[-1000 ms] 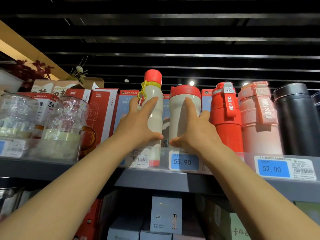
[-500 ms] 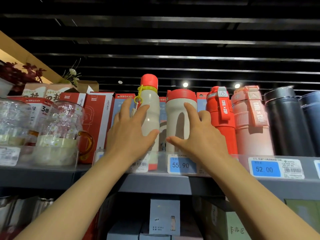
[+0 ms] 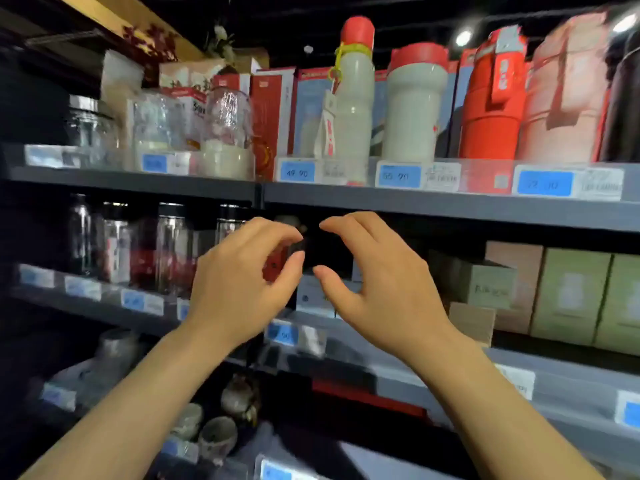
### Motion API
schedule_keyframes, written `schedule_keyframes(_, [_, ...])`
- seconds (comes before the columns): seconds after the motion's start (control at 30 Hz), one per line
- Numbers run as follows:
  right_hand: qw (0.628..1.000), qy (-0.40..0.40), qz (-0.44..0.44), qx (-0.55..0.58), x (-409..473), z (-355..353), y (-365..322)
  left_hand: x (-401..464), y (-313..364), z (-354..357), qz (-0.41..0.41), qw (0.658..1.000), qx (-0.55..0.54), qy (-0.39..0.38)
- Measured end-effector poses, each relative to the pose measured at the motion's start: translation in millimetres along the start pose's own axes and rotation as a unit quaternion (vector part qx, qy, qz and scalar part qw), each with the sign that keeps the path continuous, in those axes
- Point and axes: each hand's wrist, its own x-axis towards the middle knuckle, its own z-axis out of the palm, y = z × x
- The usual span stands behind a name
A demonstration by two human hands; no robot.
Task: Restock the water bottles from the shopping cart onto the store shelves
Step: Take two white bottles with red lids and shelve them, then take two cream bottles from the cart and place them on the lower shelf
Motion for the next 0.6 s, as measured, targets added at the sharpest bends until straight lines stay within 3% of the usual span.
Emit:
schedule_keyframes(0.2, [0.971, -0.178, 0.080, 0.142, -116.5, 70.5, -45.5, -166.3, -7.1, -58.4, -0.152, 0.967, 0.084, -0.188])
schedule_keyframes(0.33, [0.908, -0.329, 0.120, 0.229, -191.3, 113.1, -91.7, -287.4, 1.3, -101.8, -0.343, 0.892, 0.099, -0.277])
schedule_keyframes(0.47, [0.838, -0.439, 0.148, 0.287, -254.7, 145.9, -136.7, -353.9, 22.5, -141.3, -0.475, 0.808, 0.117, -0.329])
schedule_keyframes(0.6, [0.781, -0.511, 0.178, 0.312, -295.4, 168.3, -177.7, -399.5, 28.6, -182.6, -0.537, 0.763, 0.142, -0.330])
